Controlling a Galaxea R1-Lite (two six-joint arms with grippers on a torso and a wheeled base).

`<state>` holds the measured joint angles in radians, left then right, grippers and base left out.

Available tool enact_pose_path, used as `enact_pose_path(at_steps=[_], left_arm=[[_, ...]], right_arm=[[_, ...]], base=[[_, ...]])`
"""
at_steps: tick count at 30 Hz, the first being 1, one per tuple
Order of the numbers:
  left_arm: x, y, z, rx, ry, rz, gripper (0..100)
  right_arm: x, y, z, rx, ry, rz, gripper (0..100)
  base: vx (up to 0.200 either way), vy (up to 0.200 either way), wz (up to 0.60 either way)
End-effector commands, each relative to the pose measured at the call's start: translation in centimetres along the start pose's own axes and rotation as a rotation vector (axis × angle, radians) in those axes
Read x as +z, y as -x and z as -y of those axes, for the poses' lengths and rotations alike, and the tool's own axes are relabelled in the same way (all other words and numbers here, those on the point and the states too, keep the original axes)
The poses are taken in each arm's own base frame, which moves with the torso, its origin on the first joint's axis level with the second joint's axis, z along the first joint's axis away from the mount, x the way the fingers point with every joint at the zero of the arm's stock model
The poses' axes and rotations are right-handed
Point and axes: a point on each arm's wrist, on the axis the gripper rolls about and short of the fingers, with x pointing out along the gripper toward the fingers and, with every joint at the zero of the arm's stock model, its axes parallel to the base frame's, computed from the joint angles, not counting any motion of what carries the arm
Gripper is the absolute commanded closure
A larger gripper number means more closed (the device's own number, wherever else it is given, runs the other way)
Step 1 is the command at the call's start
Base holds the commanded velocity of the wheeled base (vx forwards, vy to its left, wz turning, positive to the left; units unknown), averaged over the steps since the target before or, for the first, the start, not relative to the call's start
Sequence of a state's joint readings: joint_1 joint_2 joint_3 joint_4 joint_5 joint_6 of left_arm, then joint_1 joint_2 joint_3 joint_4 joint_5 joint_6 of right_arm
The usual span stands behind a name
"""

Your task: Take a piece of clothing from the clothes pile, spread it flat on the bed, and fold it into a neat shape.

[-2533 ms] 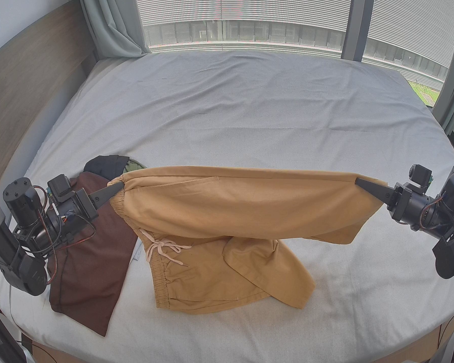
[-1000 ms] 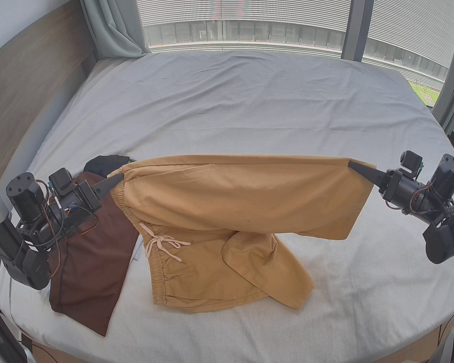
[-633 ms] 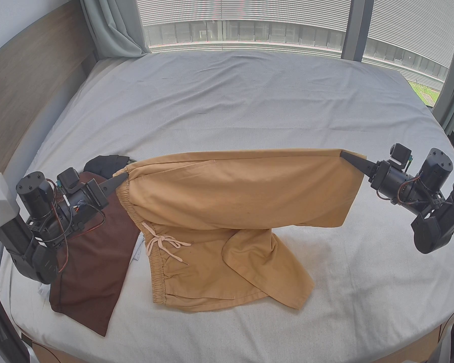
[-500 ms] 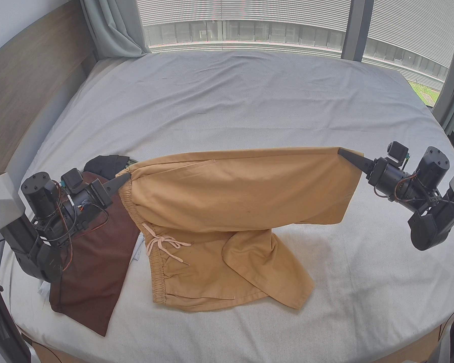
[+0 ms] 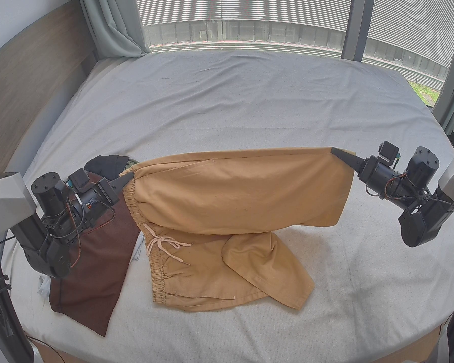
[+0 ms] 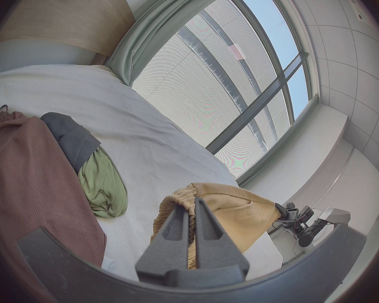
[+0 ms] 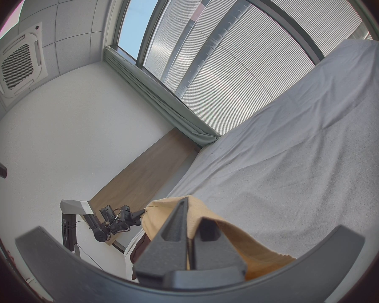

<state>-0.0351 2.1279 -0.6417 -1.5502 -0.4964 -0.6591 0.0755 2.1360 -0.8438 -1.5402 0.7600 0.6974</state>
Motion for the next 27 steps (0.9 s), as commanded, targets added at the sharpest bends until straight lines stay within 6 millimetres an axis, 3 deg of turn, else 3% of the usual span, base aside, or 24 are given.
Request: enact_pose_path(at_steps=[1, 8, 16, 27], left_arm=[[0.0, -0.1, -0.3, 0.006, 0.001, 0.003, 100], [-0.3, -0.4, -0.2, 0.0, 0.015, -0.004, 100], [-1.2, -2.1, -2.4, 0.042, 0.013, 0.014, 100], [-1.4, -4.4, -4.0, 0.077, -0.002, 0.085, 100]], right_arm=[[-0.3, 0.1, 0.4, -0.013, -0.007, -0.004, 100], [-0.5, -0.8, 1.4, -0.002, -0.001, 0.001, 100], [-0.7, -2.7, 3.4, 0.017, 0.018, 0.022, 100], [-1.0, -4.7, 5.6, 0.042, 0.038, 0.045, 100]], base=[[0.0, 0.0, 0.0], [0.0, 0.0, 0.0], [0.0, 0.0, 0.0], [0.0, 0.0, 0.0]])
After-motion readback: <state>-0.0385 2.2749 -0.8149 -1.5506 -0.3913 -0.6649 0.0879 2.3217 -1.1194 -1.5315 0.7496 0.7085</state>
